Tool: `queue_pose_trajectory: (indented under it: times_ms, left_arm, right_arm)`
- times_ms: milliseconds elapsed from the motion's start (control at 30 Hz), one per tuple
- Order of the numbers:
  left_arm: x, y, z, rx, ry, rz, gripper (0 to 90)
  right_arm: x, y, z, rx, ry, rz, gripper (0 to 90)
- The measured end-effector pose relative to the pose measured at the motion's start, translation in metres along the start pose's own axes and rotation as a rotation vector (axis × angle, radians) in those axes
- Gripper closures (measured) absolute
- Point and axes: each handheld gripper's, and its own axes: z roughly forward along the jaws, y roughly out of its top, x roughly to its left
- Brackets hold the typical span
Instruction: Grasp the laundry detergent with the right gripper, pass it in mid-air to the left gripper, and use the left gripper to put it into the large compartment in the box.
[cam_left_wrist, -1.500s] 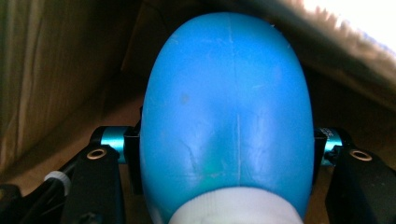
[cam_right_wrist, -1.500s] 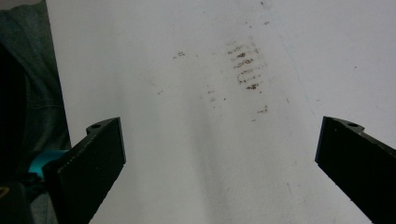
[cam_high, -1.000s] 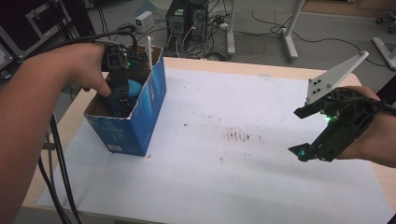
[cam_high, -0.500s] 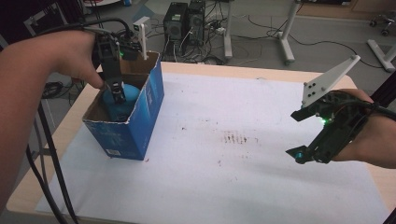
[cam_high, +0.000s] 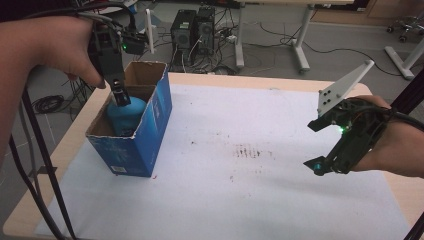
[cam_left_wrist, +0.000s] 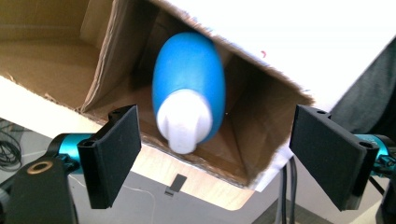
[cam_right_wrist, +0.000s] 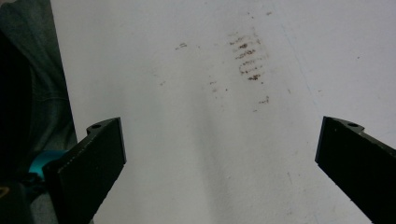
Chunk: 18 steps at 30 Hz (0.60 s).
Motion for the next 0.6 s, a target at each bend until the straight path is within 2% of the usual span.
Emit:
queue_pose_trajectory:
  times_ms: [100, 200, 300, 467, 600]
  left_arm:
    - [-0.009, 0.006, -0.005, -0.017, -0.013, 0.028, 14.3]
    - [-0.018, 0.013, -0.006, -0.023, -0.037, 0.075, 12.7]
    - [-0.026, 0.02, -0.006, -0.026, -0.051, 0.109, 10.3]
    - [-0.034, 0.033, -0.004, -0.027, -0.057, 0.164, 9.1]
    - [-0.037, 0.043, 0.001, -0.02, -0.064, 0.201, 6.7]
  right_arm:
    - [-0.003, 0.002, -0.002, 0.011, 0.006, -0.006, 0.8]
    - [-0.008, 0.003, -0.003, 0.032, 0.01, -0.024, 0.8]
    - [-0.015, 0.004, -0.005, 0.058, 0.01, -0.015, 0.8]
    - [-0.026, 0.005, -0.01, 0.088, 0.009, -0.011, 0.8]
    - [-0.032, 0.007, -0.013, 0.111, 0.01, -0.027, 0.8]
